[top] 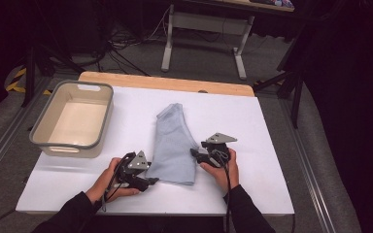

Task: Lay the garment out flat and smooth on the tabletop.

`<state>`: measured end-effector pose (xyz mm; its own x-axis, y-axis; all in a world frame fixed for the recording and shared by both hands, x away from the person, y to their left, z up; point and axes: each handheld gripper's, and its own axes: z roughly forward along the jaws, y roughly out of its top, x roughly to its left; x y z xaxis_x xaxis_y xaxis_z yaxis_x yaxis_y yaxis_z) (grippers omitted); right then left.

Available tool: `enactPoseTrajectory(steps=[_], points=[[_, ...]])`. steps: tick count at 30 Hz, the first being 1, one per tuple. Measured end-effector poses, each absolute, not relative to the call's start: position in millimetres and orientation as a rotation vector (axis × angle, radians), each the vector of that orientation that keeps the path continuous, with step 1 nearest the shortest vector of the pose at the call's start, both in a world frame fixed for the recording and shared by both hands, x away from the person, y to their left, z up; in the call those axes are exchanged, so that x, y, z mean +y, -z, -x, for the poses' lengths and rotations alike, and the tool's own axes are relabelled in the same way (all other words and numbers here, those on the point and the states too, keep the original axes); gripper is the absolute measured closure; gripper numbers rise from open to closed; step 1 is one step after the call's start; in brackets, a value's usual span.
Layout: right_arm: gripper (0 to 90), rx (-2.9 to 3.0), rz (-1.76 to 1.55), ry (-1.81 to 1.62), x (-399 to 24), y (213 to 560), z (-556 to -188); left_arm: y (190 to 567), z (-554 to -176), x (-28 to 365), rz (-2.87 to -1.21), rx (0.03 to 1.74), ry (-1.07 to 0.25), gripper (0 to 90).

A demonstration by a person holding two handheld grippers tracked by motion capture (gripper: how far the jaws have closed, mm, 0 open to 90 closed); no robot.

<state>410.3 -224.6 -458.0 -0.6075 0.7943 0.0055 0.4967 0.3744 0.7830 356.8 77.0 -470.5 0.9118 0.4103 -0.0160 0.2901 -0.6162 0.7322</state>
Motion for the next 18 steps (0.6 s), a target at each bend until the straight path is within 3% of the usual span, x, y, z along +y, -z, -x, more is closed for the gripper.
enactPoseTrajectory(steps=[2, 3, 8, 14, 18], points=[[36.8, 2.271, -1.177, -1.109, -226.5, 460.4, -414.6, 469.5, -356.1, 76.0, -2.284, 0.486, -0.194, 40.5], [35.4, 2.279, -1.205, -1.113, -227.7, 460.5, -417.1, 469.6, -355.7, 75.6, -2.282, 0.468, -0.188, 48.7], [37.3, 2.325, -1.235, -1.122, -228.4, 460.7, -423.7, 467.0, -353.3, 73.4, -2.316, 0.388, -0.201, 59.3], [58.2, 2.415, -1.158, -1.137, -223.9, 458.1, -428.3, 466.7, -352.3, 71.6, -2.318, 0.365, -0.192, 65.7], [61.2, 2.415, -1.147, -1.147, -222.3, 458.1, -428.8, 467.1, -352.0, 71.2, -2.309, 0.375, -0.192, 65.8]])
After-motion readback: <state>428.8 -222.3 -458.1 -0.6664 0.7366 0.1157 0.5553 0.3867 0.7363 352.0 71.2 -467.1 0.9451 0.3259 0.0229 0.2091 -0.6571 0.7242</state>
